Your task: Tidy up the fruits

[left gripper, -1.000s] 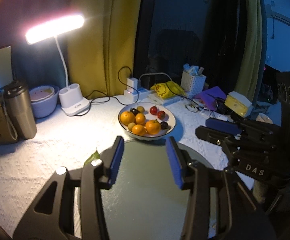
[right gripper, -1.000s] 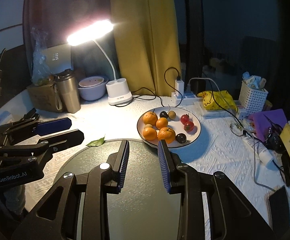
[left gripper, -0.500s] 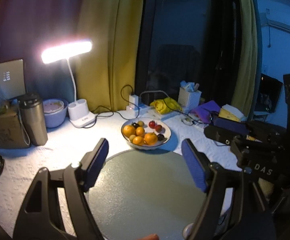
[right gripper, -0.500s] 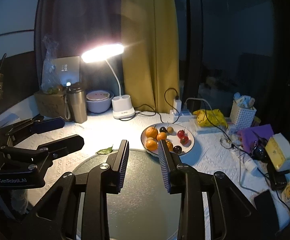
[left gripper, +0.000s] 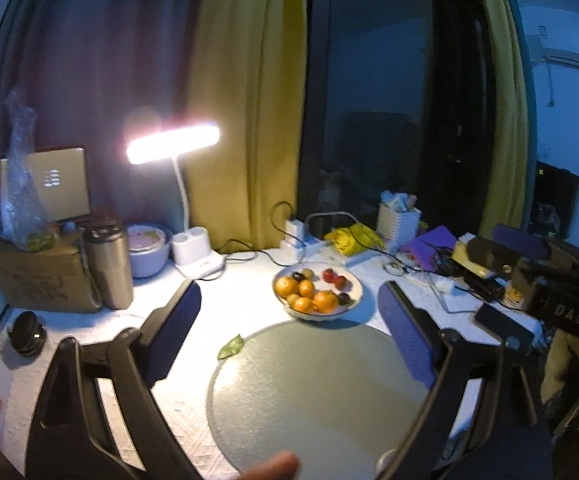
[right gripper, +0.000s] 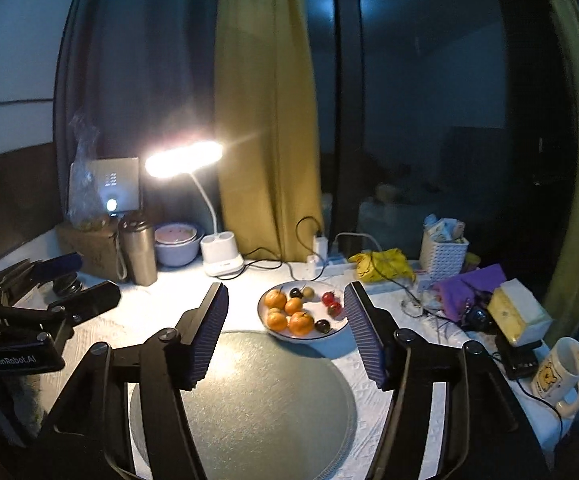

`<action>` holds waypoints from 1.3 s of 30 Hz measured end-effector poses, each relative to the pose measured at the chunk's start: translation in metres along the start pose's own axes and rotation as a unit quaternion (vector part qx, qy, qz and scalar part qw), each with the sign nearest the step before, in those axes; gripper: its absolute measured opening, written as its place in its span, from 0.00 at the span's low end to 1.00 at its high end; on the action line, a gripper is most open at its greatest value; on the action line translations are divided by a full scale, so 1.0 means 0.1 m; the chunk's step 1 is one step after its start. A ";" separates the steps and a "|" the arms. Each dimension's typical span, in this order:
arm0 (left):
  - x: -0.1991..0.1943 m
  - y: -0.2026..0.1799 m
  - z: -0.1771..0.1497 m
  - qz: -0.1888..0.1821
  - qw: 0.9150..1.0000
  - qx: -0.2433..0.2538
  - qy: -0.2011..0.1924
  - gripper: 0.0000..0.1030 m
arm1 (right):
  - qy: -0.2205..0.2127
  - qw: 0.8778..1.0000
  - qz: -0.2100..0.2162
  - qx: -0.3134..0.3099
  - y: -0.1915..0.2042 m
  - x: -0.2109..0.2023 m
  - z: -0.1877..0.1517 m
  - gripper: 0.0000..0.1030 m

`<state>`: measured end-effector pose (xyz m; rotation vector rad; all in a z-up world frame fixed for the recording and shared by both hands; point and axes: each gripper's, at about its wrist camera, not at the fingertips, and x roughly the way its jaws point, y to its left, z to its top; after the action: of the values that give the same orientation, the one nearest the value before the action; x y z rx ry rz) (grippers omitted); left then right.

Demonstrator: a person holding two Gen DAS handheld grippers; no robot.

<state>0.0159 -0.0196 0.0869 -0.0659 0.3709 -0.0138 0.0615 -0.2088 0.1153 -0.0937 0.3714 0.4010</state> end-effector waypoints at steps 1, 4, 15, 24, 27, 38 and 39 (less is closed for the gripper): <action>-0.01 0.00 0.00 0.006 1.000 0.001 -0.001 0.88 | -0.002 1.000 -0.002 0.002 -0.01 -0.02 0.00 0.62; -0.04 0.03 0.01 0.012 1.000 0.000 -0.009 0.88 | -0.005 1.000 -0.008 0.003 -0.03 -0.05 0.01 0.62; -0.09 0.10 0.01 0.022 1.000 -0.006 -0.021 0.88 | -0.004 1.000 -0.017 0.006 -0.08 -0.06 -0.01 0.63; -0.10 0.11 0.01 0.024 0.999 -0.011 -0.023 0.88 | -0.001 1.000 -0.018 0.009 -0.12 -0.06 -0.04 0.63; -0.10 0.11 0.01 0.023 0.999 -0.011 -0.023 0.88 | -0.001 1.000 -0.018 0.009 -0.11 -0.06 -0.04 0.63; -0.11 0.05 0.01 0.016 1.000 -0.007 -0.024 0.88 | 0.000 1.000 -0.015 0.007 -0.09 -0.05 -0.05 0.63; -0.11 0.05 0.01 0.016 1.000 -0.007 -0.024 0.88 | 0.000 1.000 -0.015 0.007 -0.09 -0.05 -0.05 0.63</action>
<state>0.0058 -0.0144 0.0914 -0.0735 0.3236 0.0220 0.0595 -0.2194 0.1127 -0.0860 0.3719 0.3688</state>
